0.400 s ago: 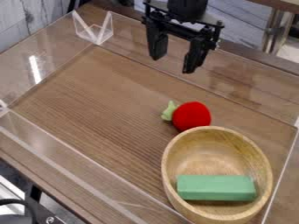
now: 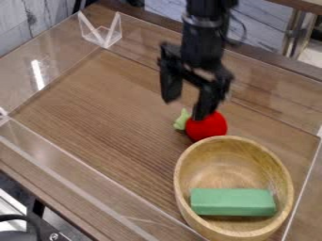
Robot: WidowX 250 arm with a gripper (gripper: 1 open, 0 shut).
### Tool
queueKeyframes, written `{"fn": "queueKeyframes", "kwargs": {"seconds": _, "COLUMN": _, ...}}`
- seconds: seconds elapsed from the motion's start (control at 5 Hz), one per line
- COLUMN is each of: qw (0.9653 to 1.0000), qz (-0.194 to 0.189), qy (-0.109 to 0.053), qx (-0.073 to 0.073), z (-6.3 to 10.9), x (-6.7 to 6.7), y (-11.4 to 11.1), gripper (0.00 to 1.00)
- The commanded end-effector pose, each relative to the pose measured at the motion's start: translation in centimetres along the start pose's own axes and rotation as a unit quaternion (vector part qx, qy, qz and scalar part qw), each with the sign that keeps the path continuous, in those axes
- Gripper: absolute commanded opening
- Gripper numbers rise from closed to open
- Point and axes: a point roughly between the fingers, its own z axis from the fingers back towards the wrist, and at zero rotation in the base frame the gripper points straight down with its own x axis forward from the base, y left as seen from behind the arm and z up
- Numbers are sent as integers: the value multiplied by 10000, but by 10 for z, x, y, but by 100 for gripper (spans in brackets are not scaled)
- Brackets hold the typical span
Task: Remove the green stick from the brown bowl and put it on the table
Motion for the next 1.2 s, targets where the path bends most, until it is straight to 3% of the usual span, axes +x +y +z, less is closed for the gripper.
{"fn": "queueKeyframes", "kwargs": {"seconds": 0.0, "qw": 9952, "qz": -887, "qy": -387, "qx": 108, "z": 8, "x": -8, "y": -34, "gripper": 100}}
{"fn": "queueKeyframes", "kwargs": {"seconds": 0.2, "qw": 9842, "qz": -1671, "qy": -553, "qx": 192, "z": -7, "x": -23, "y": -42, "gripper": 100}}
{"fn": "queueKeyframes", "kwargs": {"seconds": 0.4, "qw": 9731, "qz": -2146, "qy": -779, "qx": 315, "z": -24, "x": -35, "y": -46, "gripper": 100}}
{"fn": "queueKeyframes", "kwargs": {"seconds": 0.6, "qw": 9590, "qz": -2603, "qy": -1014, "qx": 485, "z": -31, "x": -29, "y": -69, "gripper": 100}}
{"fn": "queueKeyframes", "kwargs": {"seconds": 0.8, "qw": 9420, "qz": -3067, "qy": -1263, "qx": 518, "z": -38, "x": -20, "y": -90, "gripper": 100}}
{"fn": "queueKeyframes", "kwargs": {"seconds": 1.0, "qw": 9446, "qz": -2862, "qy": -1511, "qx": 542, "z": -51, "x": -10, "y": -93, "gripper": 100}}
